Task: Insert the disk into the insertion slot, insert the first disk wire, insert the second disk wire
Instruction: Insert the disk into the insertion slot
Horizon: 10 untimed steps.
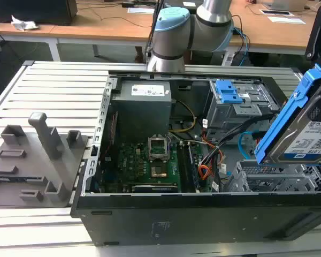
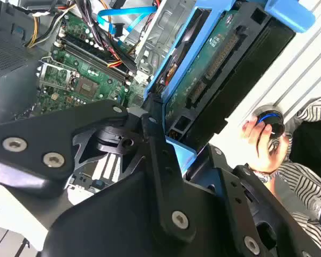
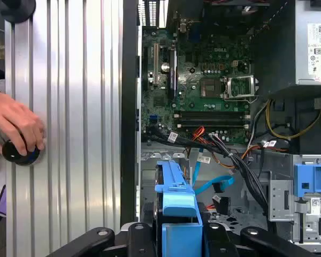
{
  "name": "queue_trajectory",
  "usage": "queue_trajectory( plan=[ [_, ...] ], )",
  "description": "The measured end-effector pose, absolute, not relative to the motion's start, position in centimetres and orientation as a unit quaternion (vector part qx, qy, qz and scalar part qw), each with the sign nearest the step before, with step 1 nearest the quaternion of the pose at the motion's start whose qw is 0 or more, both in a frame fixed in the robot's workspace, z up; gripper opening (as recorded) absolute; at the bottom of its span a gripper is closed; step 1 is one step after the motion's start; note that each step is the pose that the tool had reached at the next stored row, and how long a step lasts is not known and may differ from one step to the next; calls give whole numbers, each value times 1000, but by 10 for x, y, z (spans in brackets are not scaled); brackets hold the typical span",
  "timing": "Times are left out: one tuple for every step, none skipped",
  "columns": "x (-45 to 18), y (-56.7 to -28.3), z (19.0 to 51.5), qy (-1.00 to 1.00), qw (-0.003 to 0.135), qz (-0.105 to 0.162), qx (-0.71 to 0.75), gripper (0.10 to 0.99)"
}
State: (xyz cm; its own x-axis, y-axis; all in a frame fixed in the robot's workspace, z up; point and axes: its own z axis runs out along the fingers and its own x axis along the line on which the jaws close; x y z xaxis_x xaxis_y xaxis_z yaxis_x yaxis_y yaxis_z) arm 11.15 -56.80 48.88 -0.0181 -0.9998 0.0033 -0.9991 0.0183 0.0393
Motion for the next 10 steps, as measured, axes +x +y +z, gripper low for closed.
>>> queue_trajectory(
  plan=[
    [112,-568,488,-713,15,-13,700,369],
    [112,-568,486,-713,15,-13,701,369],
    [112,-568,485,-713,15,-13,701,369],
    [112,-568,485,-713,15,-13,701,369],
    [112,-568,484,-713,15,-13,701,369],
    [112,-568,483,-713,15,-13,701,369],
    [112,-568,482,-713,15,-13,701,369],
    [112,-568,481,-713,15,-13,701,369],
    [112,-568,480,-713,15,-13,701,369],
    [112,-568,480,-713,15,-13,701,369]
  ],
)
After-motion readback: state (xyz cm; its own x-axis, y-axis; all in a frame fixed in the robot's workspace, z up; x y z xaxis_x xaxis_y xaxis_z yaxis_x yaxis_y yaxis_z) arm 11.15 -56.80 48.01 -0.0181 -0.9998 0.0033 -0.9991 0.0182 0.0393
